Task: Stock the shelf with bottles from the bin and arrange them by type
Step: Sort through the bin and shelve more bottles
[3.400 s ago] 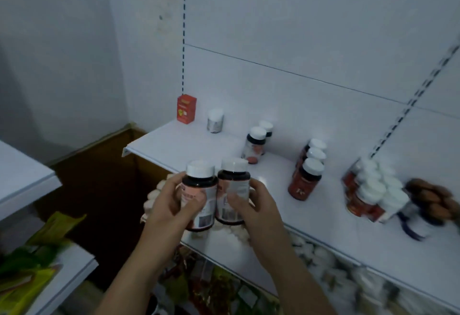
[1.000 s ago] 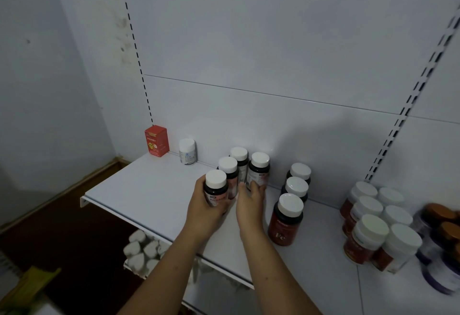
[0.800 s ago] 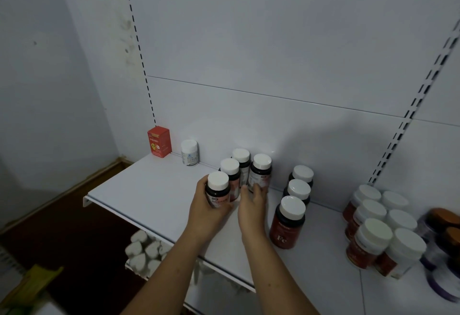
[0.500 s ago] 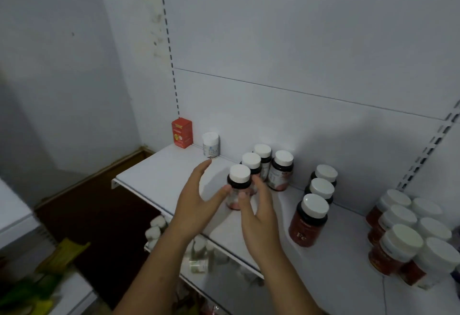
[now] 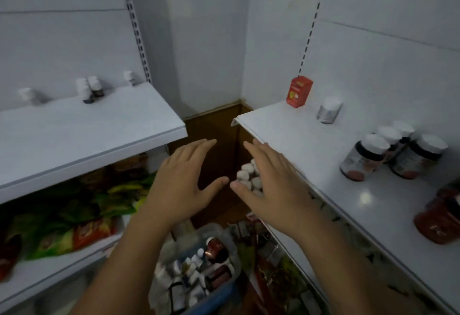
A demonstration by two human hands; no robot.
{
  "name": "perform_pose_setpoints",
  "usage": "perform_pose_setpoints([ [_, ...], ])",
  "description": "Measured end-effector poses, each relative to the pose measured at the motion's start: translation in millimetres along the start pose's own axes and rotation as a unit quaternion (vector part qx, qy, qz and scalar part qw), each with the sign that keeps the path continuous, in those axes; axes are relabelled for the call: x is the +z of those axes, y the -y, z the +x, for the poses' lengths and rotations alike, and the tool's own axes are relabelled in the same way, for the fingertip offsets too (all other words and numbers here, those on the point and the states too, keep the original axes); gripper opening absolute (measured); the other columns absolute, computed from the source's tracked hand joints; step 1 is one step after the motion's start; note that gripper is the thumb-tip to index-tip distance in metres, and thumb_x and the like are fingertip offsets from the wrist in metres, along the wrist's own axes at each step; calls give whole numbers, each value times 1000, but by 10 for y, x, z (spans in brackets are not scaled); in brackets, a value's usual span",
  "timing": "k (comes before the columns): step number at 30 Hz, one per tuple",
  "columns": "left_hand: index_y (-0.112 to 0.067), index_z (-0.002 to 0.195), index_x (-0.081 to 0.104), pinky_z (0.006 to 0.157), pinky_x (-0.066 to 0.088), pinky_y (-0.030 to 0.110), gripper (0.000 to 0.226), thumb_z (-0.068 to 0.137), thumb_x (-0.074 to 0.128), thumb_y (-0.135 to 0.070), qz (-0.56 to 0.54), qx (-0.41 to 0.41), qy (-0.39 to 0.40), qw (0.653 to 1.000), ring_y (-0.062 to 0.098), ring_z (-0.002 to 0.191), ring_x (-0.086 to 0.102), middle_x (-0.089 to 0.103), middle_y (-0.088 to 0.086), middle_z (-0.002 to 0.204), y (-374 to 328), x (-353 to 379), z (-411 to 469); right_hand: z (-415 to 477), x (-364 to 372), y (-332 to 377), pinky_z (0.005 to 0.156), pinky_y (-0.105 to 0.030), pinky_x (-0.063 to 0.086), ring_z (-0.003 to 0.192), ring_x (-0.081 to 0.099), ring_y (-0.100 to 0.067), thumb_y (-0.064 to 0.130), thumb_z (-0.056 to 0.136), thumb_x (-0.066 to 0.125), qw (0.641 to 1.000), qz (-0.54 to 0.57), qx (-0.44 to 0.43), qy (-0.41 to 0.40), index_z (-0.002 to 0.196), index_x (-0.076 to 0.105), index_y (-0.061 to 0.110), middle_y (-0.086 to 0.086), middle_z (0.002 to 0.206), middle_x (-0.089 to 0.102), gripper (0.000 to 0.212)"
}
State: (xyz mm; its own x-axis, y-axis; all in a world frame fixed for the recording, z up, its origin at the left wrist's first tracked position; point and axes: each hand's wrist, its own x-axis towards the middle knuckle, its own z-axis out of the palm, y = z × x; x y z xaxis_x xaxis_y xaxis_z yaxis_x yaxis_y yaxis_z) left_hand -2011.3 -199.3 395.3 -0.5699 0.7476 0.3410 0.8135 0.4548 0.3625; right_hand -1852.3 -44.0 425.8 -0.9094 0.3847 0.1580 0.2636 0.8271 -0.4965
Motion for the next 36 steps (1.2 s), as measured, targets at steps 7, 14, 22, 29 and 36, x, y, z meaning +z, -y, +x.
perform_pose_setpoints([
  [7, -40, 159, 28, 110, 47, 51, 78, 93, 53, -75, -12, -139, 76, 987, 19, 145, 42, 41, -10, 159, 995, 194, -811, 213, 1138, 328, 127, -48, 23, 157, 14, -19, 65, 97, 53, 990, -23, -49, 129, 164, 15, 33, 5, 172, 16, 83],
  [14, -33, 159, 33, 108, 49, 49, 73, 97, 58, -63, -66, -243, 154, 955, 25, 142, 46, 44, -1, 158, 1531, 793, -1487, 206, 2206, 28, 114, -50, 41, 145, 37, -26, 59, 96, 60, 971, 0, 14, 237, 160, 27, 31, 1, 161, 34, 78],
  [22, -22, 157, 39, 106, 51, 47, 67, 100, 68, -44, -179, -329, 285, 882, 28, 130, 58, 50, 8, 154, 1594, 2227, -1895, 175, 3484, -1070, 92, -43, 55, 116, 61, -25, 42, 96, 68, 941, 40, 151, 300, 142, 51, 29, 0, 131, 61, 51],
  [29, -21, 151, 49, 111, 48, 41, 81, 85, 70, -64, -245, -323, 356, 842, 25, 130, 58, 58, 6, 146, 1583, 3718, -1902, 337, 4535, -1733, 89, -47, 57, 112, 63, -36, 32, 81, 76, 918, -15, 162, 362, 141, 43, 27, -9, 128, 60, 69],
  [36, -20, 153, 52, 116, 43, 40, 64, 97, 68, -45, -215, -266, 381, 859, 31, 138, 50, 47, 13, 157, 1679, 4562, -2014, 425, 5198, -2068, 104, -51, 47, 135, 40, -41, 42, 90, 72, 906, -158, 97, 381, 152, 26, 23, -24, 146, 39, 80],
])
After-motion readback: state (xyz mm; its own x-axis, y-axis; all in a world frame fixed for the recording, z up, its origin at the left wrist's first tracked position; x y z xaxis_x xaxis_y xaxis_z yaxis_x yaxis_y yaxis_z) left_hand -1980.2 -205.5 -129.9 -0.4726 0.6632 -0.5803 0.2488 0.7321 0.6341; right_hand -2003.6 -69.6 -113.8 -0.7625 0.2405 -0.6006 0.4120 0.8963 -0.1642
